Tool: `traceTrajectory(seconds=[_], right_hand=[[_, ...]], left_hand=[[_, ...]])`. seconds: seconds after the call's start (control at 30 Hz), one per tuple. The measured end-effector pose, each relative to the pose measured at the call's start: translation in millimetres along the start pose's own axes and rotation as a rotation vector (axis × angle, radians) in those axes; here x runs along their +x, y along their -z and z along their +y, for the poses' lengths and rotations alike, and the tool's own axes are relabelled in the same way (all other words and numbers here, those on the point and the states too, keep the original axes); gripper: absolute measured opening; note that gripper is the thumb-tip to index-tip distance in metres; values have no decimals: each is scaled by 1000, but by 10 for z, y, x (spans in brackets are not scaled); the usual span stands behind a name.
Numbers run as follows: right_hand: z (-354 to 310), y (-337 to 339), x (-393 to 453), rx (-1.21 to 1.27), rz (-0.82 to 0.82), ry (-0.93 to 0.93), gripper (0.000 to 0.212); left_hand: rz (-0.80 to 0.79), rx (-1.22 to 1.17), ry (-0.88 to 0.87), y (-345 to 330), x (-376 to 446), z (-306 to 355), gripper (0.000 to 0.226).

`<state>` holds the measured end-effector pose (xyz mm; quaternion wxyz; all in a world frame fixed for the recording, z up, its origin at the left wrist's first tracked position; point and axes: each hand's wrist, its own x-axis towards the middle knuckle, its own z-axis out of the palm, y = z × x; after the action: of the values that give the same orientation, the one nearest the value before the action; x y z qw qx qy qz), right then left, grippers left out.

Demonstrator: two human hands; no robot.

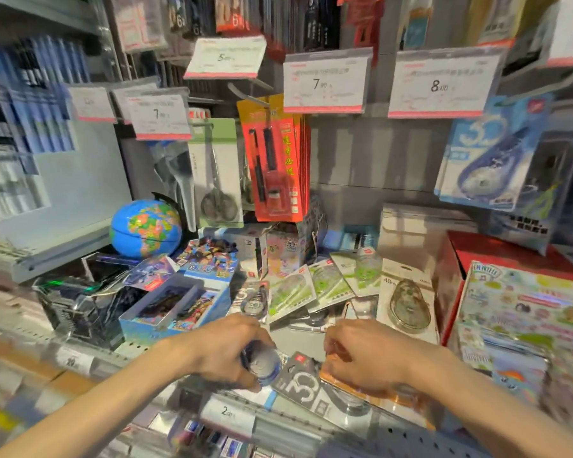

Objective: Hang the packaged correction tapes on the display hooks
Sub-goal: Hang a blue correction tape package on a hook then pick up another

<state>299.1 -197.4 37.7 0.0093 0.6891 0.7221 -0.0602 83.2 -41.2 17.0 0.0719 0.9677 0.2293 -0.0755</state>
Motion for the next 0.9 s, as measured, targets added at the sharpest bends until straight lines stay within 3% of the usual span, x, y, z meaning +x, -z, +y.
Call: traceTrajectory(seconds=[0.23,0.43,0.57,0.8,0.9], right_hand=[[42,33,20,68,9,-23,40],[4,102,103,162,91,-46,36],[-41,185,229,628,168,-136,51],[-10,269,230,1157,243,-133,27],[23,325,165,1236,279,-186,28]], left_hand=[[146,210,-72,216,-80,41,68],[379,205,-110,449,-150,-32,66],[485,136,-136,525,-86,36,65],[636,85,-202,605,67,271,66],[664,48,-212,606,119,309,73]])
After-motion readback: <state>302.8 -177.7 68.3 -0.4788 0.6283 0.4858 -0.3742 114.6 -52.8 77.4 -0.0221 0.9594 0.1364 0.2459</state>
